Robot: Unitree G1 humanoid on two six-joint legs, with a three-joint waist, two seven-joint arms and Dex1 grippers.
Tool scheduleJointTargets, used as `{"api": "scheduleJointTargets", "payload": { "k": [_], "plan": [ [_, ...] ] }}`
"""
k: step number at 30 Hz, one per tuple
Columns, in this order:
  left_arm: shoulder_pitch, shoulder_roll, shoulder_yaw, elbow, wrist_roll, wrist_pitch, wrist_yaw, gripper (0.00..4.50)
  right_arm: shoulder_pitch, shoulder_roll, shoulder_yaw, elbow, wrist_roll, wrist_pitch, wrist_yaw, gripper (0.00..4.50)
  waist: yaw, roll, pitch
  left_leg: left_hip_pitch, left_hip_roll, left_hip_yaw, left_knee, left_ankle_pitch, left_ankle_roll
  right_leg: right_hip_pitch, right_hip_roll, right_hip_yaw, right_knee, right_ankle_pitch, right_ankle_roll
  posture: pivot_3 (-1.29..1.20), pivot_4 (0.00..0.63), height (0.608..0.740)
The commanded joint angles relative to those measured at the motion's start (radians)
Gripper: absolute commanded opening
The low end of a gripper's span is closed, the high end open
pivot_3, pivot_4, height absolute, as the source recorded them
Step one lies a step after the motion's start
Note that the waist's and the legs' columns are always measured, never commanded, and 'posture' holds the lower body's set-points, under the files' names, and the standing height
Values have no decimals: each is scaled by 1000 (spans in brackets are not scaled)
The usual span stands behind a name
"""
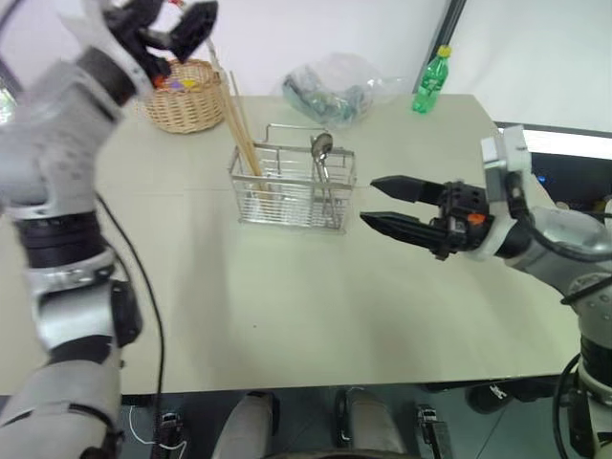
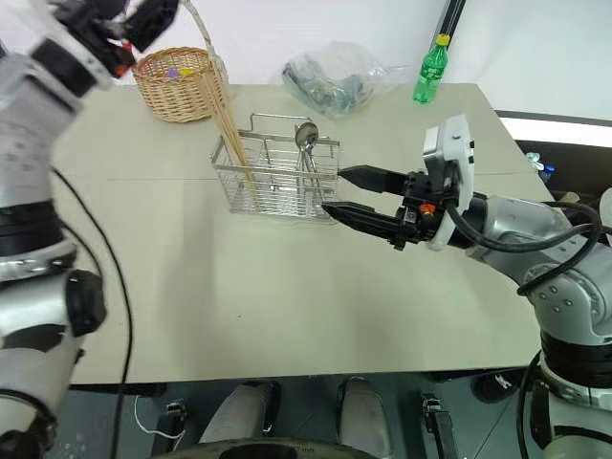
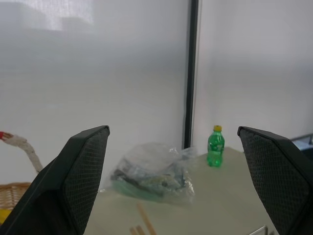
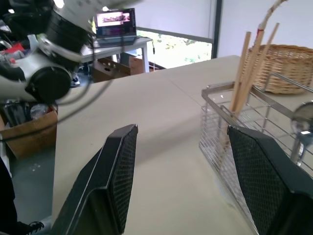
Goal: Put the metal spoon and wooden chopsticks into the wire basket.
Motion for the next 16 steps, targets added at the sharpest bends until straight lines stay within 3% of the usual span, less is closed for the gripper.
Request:
{"api": "scheduleJointTargets", "payload": {
  "k": [1, 4, 8, 16],
  "plan": [
    [48, 156, 13, -78, -32, 18, -199, 4439, -21, -30, -34, 24, -24, -29, 49, 3004, -1, 1, 1, 0, 0, 0, 0, 0, 0, 0, 0, 0, 0, 0, 0, 0, 150, 674],
    [187, 324, 36, -132, -30, -3, -374, 4439, -19, -52, -35, 54, -52, -39, 93, 3004, -3, 2, 1, 1, 1, 1, -1, 0, 0, 0, 0, 2, 0, 0, 0, 0, 150, 674],
    [369, 480, 122, -144, -13, -26, -515, 4439, -17, -63, -27, 84, -86, -54, 137, 3004, 1, 2, 2, 1, 2, 1, -1, 0, 0, 0, 0, 2, -1, -2, -4, 0, 150, 674],
    [627, 554, 287, -206, 7, -21, -595, 4439, -21, -57, -3, 118, -144, -73, 198, 3004, 9, 5, 4, 0, 2, 2, -1, 0, 0, -2, -2, 2, -2, -3, -5, 0, 150, 674]
  ]
}}
